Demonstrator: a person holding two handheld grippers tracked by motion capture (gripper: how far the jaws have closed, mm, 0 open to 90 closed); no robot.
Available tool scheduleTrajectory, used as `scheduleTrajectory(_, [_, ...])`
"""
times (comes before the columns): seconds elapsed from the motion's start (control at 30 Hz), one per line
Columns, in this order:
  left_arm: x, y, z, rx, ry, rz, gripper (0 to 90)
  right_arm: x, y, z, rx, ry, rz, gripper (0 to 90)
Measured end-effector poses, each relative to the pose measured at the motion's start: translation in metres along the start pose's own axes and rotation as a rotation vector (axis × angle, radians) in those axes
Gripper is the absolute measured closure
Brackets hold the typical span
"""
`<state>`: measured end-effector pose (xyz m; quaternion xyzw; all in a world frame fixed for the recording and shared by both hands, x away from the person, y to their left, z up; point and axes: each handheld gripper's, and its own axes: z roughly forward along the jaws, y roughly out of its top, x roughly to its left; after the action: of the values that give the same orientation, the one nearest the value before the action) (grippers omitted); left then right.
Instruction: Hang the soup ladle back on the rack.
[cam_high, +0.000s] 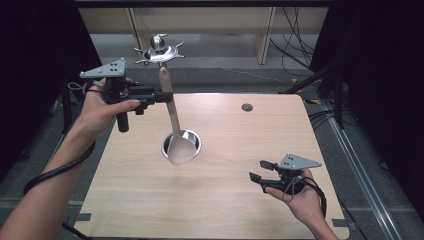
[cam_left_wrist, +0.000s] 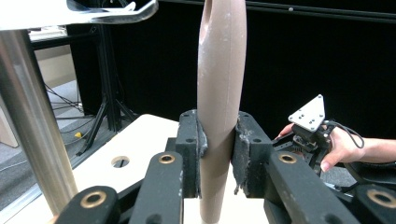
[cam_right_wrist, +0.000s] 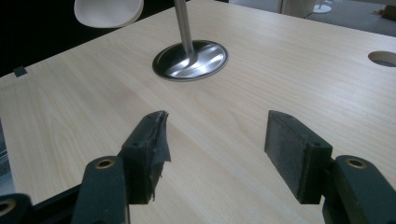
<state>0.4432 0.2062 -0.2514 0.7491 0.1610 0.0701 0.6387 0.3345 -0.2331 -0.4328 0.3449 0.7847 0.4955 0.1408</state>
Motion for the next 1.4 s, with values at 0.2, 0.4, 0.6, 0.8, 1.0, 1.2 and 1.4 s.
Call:
scheduleTrajectory(0.2, [0.003, 0.002, 0.0, -0.002, -0.002, -0.012, 73.4, 0.001, 0.0, 0.0, 0.011, 0.011, 0.019, 39.6])
scheduleTrajectory(0.4, [0.005, 0.004, 0.0, 0.0, -0.002, -0.016, 73.3, -0.001, 0.0, 0.001, 0.004, 0.007, -0.008, 39.5])
scheduleTrajectory(0.6, [0.007, 0.003, 0.0, -0.004, -0.003, -0.03, 73.3, -0.002, 0.0, 0.002, -0.009, -0.001, -0.026, 39.5])
scheduleTrajectory(0.8, [0.01, 0.002, -0.001, -0.008, -0.002, -0.038, 73.3, -0.001, 0.0, 0.002, 0.012, 0.018, 0.002, 39.5])
scheduleTrajectory(1.0, [0.011, 0.002, -0.002, -0.012, -0.001, -0.043, 73.3, -0.001, 0.0, 0.002, 0.004, 0.013, -0.003, 39.6])
scheduleTrajectory(1.2, [0.013, 0.001, -0.002, -0.015, -0.001, -0.051, 73.3, 0.0, 0.0, 0.002, 0.005, 0.017, 0.009, 39.5])
scheduleTrajectory(1.4, [0.016, -0.002, -0.003, -0.016, -0.004, -0.064, 73.3, -0.001, 0.0, 0.002, -0.004, 0.004, -0.011, 39.5])
